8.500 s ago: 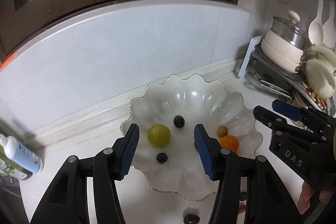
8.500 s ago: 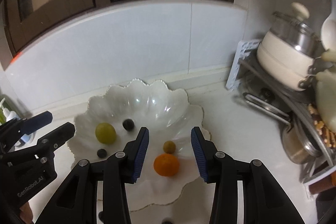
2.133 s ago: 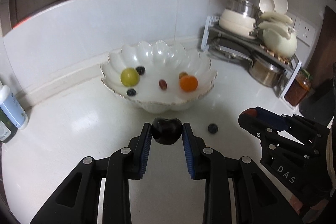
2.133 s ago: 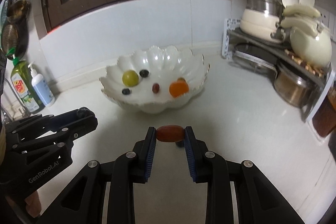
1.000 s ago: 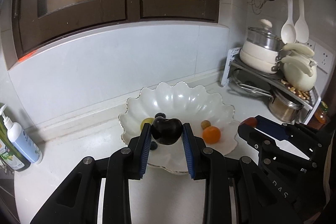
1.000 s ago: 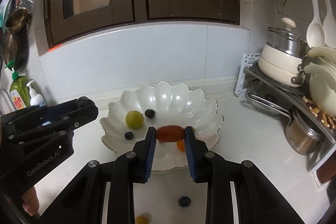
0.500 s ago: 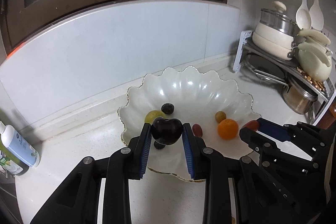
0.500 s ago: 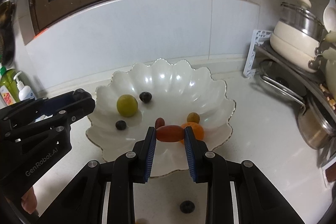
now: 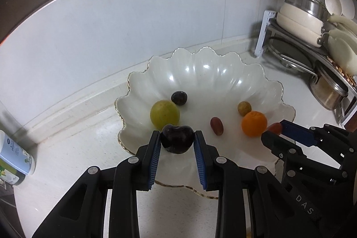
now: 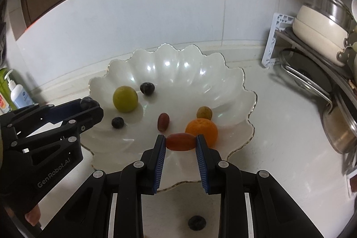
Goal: Organize fruits
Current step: 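Carry the dark plum and red date with both tools over the bowl, then open both grippers to drop the dark plum and red date into the bowl, then withdraw both tools from the bowl toward the last two fruits on the counter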
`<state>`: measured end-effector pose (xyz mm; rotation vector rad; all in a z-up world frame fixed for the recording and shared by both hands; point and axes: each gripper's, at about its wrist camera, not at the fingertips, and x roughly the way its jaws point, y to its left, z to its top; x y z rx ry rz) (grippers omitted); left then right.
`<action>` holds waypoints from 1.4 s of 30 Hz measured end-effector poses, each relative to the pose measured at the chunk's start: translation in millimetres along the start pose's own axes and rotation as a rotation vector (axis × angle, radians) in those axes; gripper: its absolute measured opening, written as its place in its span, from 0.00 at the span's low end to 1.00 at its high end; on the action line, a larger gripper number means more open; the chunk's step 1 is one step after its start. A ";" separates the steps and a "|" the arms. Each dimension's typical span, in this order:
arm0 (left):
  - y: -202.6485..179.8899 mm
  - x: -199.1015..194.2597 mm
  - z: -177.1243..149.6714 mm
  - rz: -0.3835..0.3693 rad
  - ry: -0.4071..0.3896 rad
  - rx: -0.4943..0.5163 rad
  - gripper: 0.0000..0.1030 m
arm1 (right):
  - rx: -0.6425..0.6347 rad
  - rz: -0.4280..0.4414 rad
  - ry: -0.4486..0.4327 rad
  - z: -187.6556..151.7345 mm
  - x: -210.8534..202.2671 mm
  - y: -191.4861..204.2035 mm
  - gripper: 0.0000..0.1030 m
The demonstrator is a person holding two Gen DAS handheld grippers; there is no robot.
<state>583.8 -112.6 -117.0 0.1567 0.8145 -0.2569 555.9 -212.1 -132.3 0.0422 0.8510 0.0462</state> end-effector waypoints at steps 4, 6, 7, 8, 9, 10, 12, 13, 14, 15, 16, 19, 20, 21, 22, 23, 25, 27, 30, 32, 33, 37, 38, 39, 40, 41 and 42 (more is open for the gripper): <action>-3.0 1.2 0.5 0.004 0.004 0.005 0.44 | 0.012 0.008 0.013 -1.2 3.5 -6.2 0.30; -3.0 -1.4 0.8 0.014 -0.007 0.004 0.49 | 0.007 -0.004 0.011 -1.2 3.0 -6.6 0.39; -2.9 -2.8 0.9 0.016 -0.009 0.005 0.49 | 0.008 -0.008 0.004 -1.0 1.8 -7.6 0.42; -2.6 -3.8 1.2 0.015 -0.009 0.006 0.49 | 0.010 -0.006 0.001 -0.9 0.8 -8.3 0.45; -2.2 -5.9 0.6 0.020 -0.008 0.004 0.49 | 0.017 -0.006 -0.004 -0.7 -1.2 -9.9 0.45; -1.2 -6.9 0.6 0.021 -0.010 0.003 0.50 | 0.021 -0.007 -0.008 -0.7 -2.6 -10.9 0.45; 0.5 -13.3 -1.7 0.027 -0.020 -0.002 0.50 | 0.035 -0.011 -0.021 -1.7 -9.0 -14.5 0.45; 1.4 -17.9 -3.4 0.031 -0.029 -0.004 0.50 | 0.041 -0.012 -0.030 -2.1 -12.0 -16.0 0.45; 1.7 -21.7 -4.5 0.032 -0.035 -0.006 0.50 | 0.040 -0.013 -0.039 -2.5 -15.9 -16.9 0.45; 2.0 -27.4 -6.1 0.033 -0.043 -0.009 0.50 | 0.035 -0.018 -0.047 -2.7 -19.7 -17.0 0.45; 2.1 -31.7 -6.9 0.034 -0.049 -0.012 0.51 | 0.029 -0.023 -0.056 -3.3 -24.1 -17.0 0.45; 0.8 -47.5 -9.7 0.035 -0.072 -0.015 0.52 | 0.013 -0.023 -0.087 -4.2 -39.0 -16.1 0.45; -0.3 -52.9 -10.1 0.038 -0.080 -0.014 0.52 | 0.007 -0.021 -0.098 -4.6 -44.7 -15.5 0.45; -1.5 -58.8 -10.9 0.043 -0.090 -0.013 0.52 | 0.005 -0.017 -0.109 -5.0 -50.3 -15.4 0.45; -2.2 -64.0 -11.3 0.049 -0.096 -0.016 0.52 | 0.004 -0.012 -0.116 -5.4 -54.6 -15.4 0.45; -2.9 -68.8 -11.9 0.051 -0.102 -0.020 0.52 | 0.002 -0.007 -0.126 -6.0 -60.4 -14.9 0.45; -3.5 -78.4 -13.9 0.049 -0.114 -0.035 0.52 | 0.002 -0.003 -0.143 -7.4 -70.5 -14.7 0.45; -4.4 -87.0 -16.0 0.044 -0.125 -0.047 0.52 | 0.001 0.004 -0.158 -8.8 -79.5 -14.4 0.45; -7.5 -100.7 -21.8 0.058 -0.150 -0.052 0.52 | -0.004 0.010 -0.180 -13.1 -93.5 -13.7 0.45; -9.3 -109.0 -25.4 0.060 -0.161 -0.059 0.52 | -0.006 0.014 -0.192 -16.7 -101.7 -14.2 0.45; -10.5 -113.1 -27.1 0.055 -0.166 -0.063 0.52 | -0.008 0.016 -0.194 -18.7 -105.2 -14.2 0.45; -17.6 -126.8 -34.7 0.048 -0.182 -0.065 0.54 | -0.020 0.026 -0.201 -24.4 -115.2 -13.5 0.45; -19.2 -130.0 -36.8 0.051 -0.185 -0.067 0.54 | -0.024 0.027 -0.204 -26.5 -117.5 -13.3 0.45; -20.8 -132.5 -37.9 0.053 -0.186 -0.069 0.54 | -0.027 0.027 -0.205 -28.5 -119.8 -13.5 0.45; -21.4 -135.0 -39.7 0.050 -0.187 -0.074 0.54 | -0.028 0.029 -0.206 -30.4 -121.9 -13.8 0.45; -22.5 -137.2 -41.8 0.048 -0.189 -0.077 0.54 | -0.027 0.033 -0.206 -32.3 -123.5 -14.4 0.45; -23.5 -139.4 -43.5 0.049 -0.190 -0.079 0.54 | -0.026 0.038 -0.206 -33.8 -124.9 -15.3 0.45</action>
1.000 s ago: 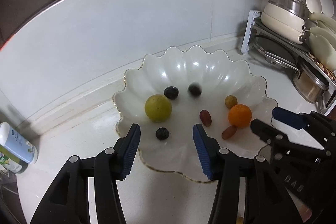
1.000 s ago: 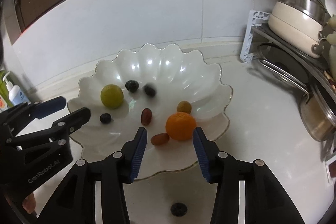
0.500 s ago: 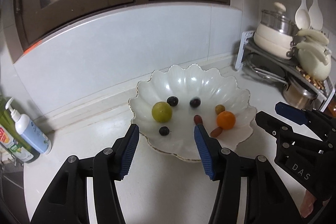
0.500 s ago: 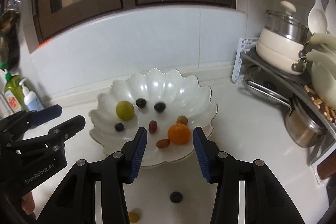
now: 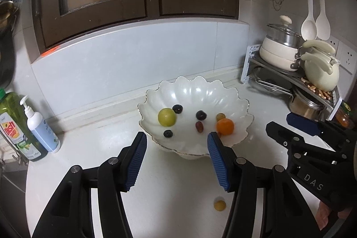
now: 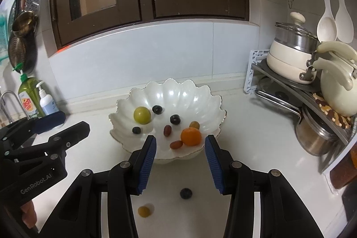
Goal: Organize fruits
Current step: 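Withdraw both tools from the bowl toward the last two fruits on the counter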
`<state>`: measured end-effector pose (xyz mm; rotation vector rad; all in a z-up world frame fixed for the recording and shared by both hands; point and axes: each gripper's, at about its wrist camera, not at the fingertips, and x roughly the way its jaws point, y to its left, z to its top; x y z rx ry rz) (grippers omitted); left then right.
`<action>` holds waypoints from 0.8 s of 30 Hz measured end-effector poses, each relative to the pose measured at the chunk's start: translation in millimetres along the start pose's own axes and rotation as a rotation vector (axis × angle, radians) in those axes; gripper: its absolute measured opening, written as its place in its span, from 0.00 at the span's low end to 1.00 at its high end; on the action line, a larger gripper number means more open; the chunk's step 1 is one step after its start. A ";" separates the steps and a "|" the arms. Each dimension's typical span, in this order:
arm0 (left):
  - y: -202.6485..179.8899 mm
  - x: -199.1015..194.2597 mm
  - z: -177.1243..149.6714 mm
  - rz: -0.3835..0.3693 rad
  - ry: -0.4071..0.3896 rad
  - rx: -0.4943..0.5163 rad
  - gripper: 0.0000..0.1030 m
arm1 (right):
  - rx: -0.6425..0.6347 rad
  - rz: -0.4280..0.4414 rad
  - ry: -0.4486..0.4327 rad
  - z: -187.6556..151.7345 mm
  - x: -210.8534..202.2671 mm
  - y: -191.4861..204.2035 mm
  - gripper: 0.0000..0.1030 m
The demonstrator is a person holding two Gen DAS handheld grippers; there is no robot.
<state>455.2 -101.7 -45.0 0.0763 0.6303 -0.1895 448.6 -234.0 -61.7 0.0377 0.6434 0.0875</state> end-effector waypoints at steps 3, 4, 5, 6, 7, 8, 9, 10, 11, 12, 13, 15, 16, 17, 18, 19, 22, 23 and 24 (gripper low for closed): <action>-3.1 -6.5 -5.6 0.013 -0.005 -0.002 0.54 | 0.000 0.011 0.003 -4.4 -4.1 -2.4 0.45; -4.0 -7.3 -7.2 0.012 -0.006 -0.002 0.55 | -0.001 0.015 0.003 -6.0 -5.3 -2.9 0.45; -4.9 -8.5 -8.9 0.014 -0.004 -0.003 0.55 | -0.002 0.018 0.003 -7.9 -6.6 -3.4 0.45; -5.4 -10.0 -11.1 0.012 -0.005 -0.007 0.56 | -0.004 0.022 0.004 -10.0 -7.9 -3.7 0.45; -5.9 -11.3 -13.2 0.005 -0.009 -0.010 0.56 | -0.006 0.025 0.005 -11.1 -8.1 -4.0 0.45; -6.8 -12.5 -15.4 0.003 -0.011 -0.012 0.57 | -0.009 0.028 0.006 -12.2 -8.0 -4.1 0.45; -7.8 -13.3 -17.7 0.004 -0.012 -0.013 0.57 | -0.014 0.034 0.007 -13.7 -8.7 -4.1 0.45; -9.1 -14.1 -19.7 0.003 -0.013 -0.012 0.57 | -0.018 0.039 0.008 -15.5 -9.1 -4.2 0.45; -10.5 -14.5 -21.4 0.004 -0.012 -0.012 0.57 | -0.020 0.041 0.008 -16.9 -9.2 -4.4 0.45; -11.8 -14.9 -24.1 0.005 -0.011 -0.012 0.57 | -0.024 0.042 0.010 -18.9 -9.2 -4.8 0.45; -12.4 -14.9 -25.6 0.007 -0.008 -0.013 0.57 | -0.026 0.043 0.015 -20.6 -8.9 -5.4 0.45; -13.0 -14.8 -30.2 0.008 0.000 -0.023 0.57 | -0.026 0.045 0.020 -24.1 -8.2 -5.9 0.45; -12.8 -14.8 -32.5 0.008 0.005 -0.032 0.57 | -0.027 0.046 0.023 -26.1 -7.9 -6.4 0.45; -13.1 -14.6 -34.9 0.004 0.010 -0.039 0.57 | -0.027 0.047 0.025 -27.9 -7.6 -6.9 0.45; -13.7 -14.5 -37.7 -0.003 0.014 -0.046 0.57 | -0.028 0.049 0.026 -29.6 -7.1 -7.8 0.45; -14.5 -14.0 -40.2 -0.004 0.020 -0.052 0.57 | -0.028 0.052 0.029 -31.3 -6.6 -8.5 0.45; -18.1 -12.3 -48.5 -0.007 0.035 -0.060 0.57 | -0.030 0.063 0.033 -36.8 -4.8 -9.8 0.45; -19.8 -11.9 -51.0 -0.004 0.036 -0.060 0.57 | -0.032 0.064 0.036 -38.3 -4.2 -9.8 0.45; -21.4 -11.4 -53.8 0.000 0.038 -0.061 0.57 | -0.035 0.067 0.039 -40.5 -3.3 -10.0 0.45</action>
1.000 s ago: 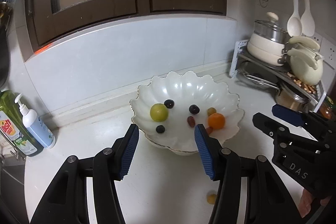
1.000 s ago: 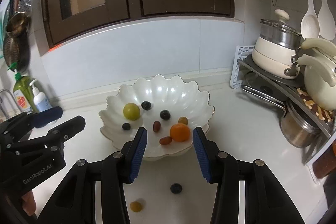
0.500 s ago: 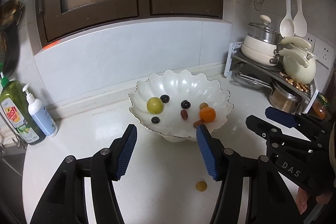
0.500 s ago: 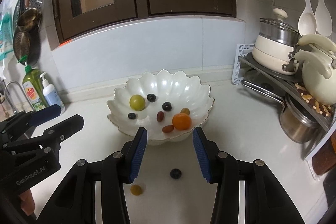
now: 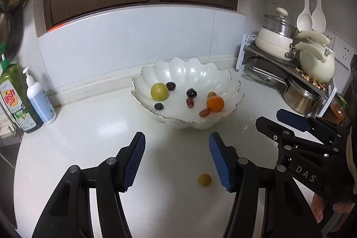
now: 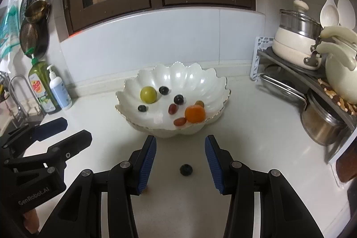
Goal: Organize fruits
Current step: 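Withdraw both tools from the bowl toward the last two fruits on the counter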
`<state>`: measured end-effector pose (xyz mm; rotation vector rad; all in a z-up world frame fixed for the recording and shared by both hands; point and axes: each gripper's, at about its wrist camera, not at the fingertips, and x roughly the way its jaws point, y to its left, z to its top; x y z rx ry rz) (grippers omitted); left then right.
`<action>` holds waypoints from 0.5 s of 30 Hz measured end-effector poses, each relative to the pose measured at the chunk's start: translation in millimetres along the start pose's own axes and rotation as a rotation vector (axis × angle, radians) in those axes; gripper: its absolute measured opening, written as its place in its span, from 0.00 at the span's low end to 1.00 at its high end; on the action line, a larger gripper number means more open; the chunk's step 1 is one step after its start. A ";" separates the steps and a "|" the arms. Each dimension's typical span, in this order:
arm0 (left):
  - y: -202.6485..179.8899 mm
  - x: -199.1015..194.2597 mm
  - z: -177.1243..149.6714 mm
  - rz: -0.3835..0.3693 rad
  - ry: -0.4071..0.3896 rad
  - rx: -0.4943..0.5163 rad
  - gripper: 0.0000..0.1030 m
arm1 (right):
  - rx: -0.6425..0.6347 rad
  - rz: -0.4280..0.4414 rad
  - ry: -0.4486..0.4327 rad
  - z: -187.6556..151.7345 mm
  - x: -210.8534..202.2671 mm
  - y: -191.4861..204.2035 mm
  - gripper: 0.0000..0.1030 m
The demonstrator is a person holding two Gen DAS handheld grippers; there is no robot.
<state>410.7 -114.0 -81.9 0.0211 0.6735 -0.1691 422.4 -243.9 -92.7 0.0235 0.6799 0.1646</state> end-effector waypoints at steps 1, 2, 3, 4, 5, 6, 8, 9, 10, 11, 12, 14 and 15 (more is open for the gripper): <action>-1.6 0.9 -2.4 0.001 0.003 -0.001 0.57 | -0.003 0.002 0.004 -2.5 1.4 -0.8 0.45; -3.1 1.8 -4.9 -0.001 0.008 -0.001 0.57 | -0.004 0.002 0.008 -3.8 2.6 -1.6 0.45; -5.1 3.2 -7.5 0.001 0.014 0.002 0.57 | -0.006 0.004 0.014 -5.6 4.3 -2.6 0.45; -7.0 4.6 -9.8 0.005 0.017 0.005 0.57 | -0.007 0.006 0.022 -7.6 6.5 -3.6 0.45; -8.3 6.2 -11.9 0.006 0.021 0.010 0.57 | -0.007 0.006 0.029 -9.2 8.5 -4.7 0.45; -10.0 8.9 -14.7 0.003 0.031 0.013 0.57 | -0.008 0.007 0.034 -10.8 10.4 -5.6 0.45; -11.6 13.0 -17.7 0.006 0.045 0.011 0.57 | -0.011 0.008 0.047 -14.3 14.4 -7.8 0.45; -12.4 15.8 -20.3 0.005 0.056 0.008 0.57 | -0.011 0.009 0.053 -15.6 16.5 -8.8 0.45; -13.2 17.5 -21.5 0.006 0.062 0.007 0.57 | -0.013 0.012 0.058 -17.0 18.7 -9.6 0.45; -14.3 20.0 -24.0 0.007 0.070 0.006 0.57 | -0.017 0.012 0.063 -18.2 21.1 -10.2 0.45; -15.1 21.6 -26.2 0.009 0.076 0.007 0.57 | -0.022 0.012 0.069 -19.8 24.0 -10.9 0.45; -17.3 25.2 -31.4 0.010 0.088 0.007 0.57 | -0.025 0.018 0.078 -22.3 28.5 -12.2 0.45; -18.6 27.2 -33.9 0.010 0.094 0.008 0.57 | -0.028 0.020 0.084 -23.2 30.9 -12.7 0.45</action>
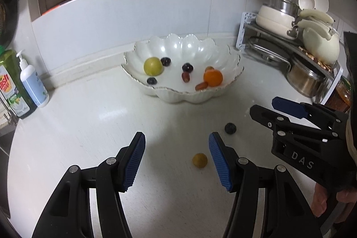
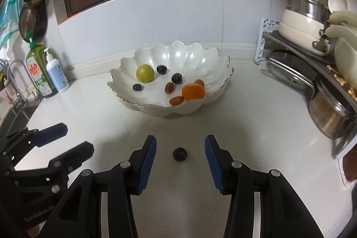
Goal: Organize fruits
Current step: 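Withdraw both tools from the bowl toward the last two fruits on the counter, then grasp the small brown round fruit with the left gripper while the right gripper grasps the dark plum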
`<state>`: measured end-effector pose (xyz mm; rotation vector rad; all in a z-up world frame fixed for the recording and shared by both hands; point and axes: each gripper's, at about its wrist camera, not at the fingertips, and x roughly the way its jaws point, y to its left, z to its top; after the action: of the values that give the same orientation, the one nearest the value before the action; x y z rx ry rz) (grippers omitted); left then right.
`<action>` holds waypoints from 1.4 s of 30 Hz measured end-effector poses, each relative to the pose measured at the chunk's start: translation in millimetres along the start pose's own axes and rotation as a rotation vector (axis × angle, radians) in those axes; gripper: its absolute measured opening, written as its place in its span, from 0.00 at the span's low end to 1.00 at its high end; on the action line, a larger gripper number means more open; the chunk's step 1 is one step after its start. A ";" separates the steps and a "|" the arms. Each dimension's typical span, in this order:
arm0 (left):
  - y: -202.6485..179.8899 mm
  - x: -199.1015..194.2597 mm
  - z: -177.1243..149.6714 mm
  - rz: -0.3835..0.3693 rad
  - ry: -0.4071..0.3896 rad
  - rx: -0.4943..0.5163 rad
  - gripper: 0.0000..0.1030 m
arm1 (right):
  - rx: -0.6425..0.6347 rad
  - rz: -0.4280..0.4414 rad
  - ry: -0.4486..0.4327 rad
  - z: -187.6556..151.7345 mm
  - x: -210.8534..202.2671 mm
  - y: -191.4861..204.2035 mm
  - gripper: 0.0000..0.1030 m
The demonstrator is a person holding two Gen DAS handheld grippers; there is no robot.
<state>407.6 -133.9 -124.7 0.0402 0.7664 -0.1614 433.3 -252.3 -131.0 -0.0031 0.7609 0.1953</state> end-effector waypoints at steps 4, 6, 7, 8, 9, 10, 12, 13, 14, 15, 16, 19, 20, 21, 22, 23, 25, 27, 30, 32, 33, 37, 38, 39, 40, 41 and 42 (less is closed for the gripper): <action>-4.3 10.4 -8.8 0.008 0.020 0.007 0.57 | -0.017 0.005 0.018 -3.1 9.6 -0.2 0.45; -5.2 15.7 -12.4 0.007 0.030 0.003 0.57 | -0.025 0.004 0.026 -5.7 14.9 -1.0 0.45; -6.3 18.6 -14.4 0.007 0.036 0.006 0.57 | -0.030 0.002 0.030 -6.7 17.1 -0.9 0.45; -6.9 21.3 -16.1 0.003 0.041 0.006 0.57 | -0.034 0.002 0.035 -7.9 19.8 -1.1 0.45; -8.0 23.9 -17.9 0.001 0.045 0.006 0.57 | -0.037 0.003 0.041 -9.4 22.4 -1.6 0.45; -8.8 26.0 -19.0 -0.004 0.047 0.007 0.57 | -0.039 0.006 0.050 -11.3 26.1 -2.1 0.45; -11.6 29.5 -21.0 -0.008 0.045 0.014 0.57 | -0.044 0.010 0.063 -13.8 30.9 -2.5 0.45; -13.0 31.1 -21.6 -0.007 0.043 0.020 0.57 | -0.047 0.010 0.069 -15.3 33.5 -2.8 0.45; -14.4 32.7 -22.7 -0.005 0.040 0.026 0.57 | -0.050 0.012 0.074 -16.6 35.8 -3.2 0.45; -16.6 34.8 -24.1 -0.004 0.042 0.032 0.57 | -0.052 0.013 0.078 -17.6 38.0 -3.6 0.45; -18.3 37.1 -25.4 -0.008 0.046 0.033 0.57 | -0.054 0.014 0.083 -18.5 40.5 -4.2 0.45; -21.1 43.6 -28.8 -0.021 0.059 0.030 0.57 | -0.061 0.020 0.094 -20.1 47.2 -5.9 0.45; -21.7 45.7 -29.4 -0.021 0.063 0.031 0.57 | -0.064 0.023 0.096 -20.4 49.4 -6.0 0.45; -22.5 48.4 -30.6 -0.024 0.069 0.030 0.57 | -0.069 0.025 0.100 -20.7 51.9 -6.0 0.45; -22.9 49.9 -31.5 -0.025 0.073 0.030 0.56 | -0.074 0.024 0.104 -21.1 54.8 -6.2 0.45; -23.1 52.3 -32.6 -0.025 0.080 0.030 0.56 | -0.078 0.028 0.106 -21.5 56.9 -6.3 0.45; -23.3 55.5 -33.7 -0.024 0.086 0.029 0.54 | -0.091 0.031 0.113 -22.2 62.2 -5.4 0.45; -23.0 58.3 -35.5 -0.025 0.088 0.026 0.50 | -0.096 0.040 0.120 -23.4 67.2 -4.6 0.45; -22.4 62.6 -36.7 -0.032 0.096 0.024 0.46 | -0.095 0.053 0.124 -24.4 72.0 -4.0 0.45; -23.0 64.9 -37.4 -0.035 0.101 0.024 0.43 | -0.096 0.058 0.126 -24.5 75.2 -3.5 0.45; -22.6 65.9 -37.6 -0.035 0.102 0.022 0.41 | -0.096 0.062 0.126 -24.3 76.6 -3.5 0.45; -21.5 67.9 -37.7 -0.037 0.106 0.021 0.35 | -0.091 0.071 0.135 -24.8 82.9 -2.9 0.43; -21.3 68.2 -37.8 -0.036 0.106 0.021 0.34 | -0.092 0.072 0.138 -25.0 84.3 -2.8 0.42; -21.0 68.5 -37.9 -0.034 0.105 0.021 0.33 | -0.093 0.071 0.140 -25.2 85.7 -2.0 0.40; -20.8 69.0 -38.2 -0.034 0.106 0.023 0.30 | -0.095 0.069 0.139 -25.3 86.6 -1.3 0.39; -20.7 69.9 -38.4 -0.035 0.110 0.024 0.29 | -0.100 0.063 0.137 -25.4 86.7 -0.6 0.38; -20.1 70.9 -38.5 -0.037 0.113 0.023 0.28 | -0.104 0.057 0.136 -25.1 87.0 0.3 0.37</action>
<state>428.2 -159.4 -201.1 0.0578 0.8779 -0.2042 477.6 -238.7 -208.9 -0.0941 0.8867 0.2907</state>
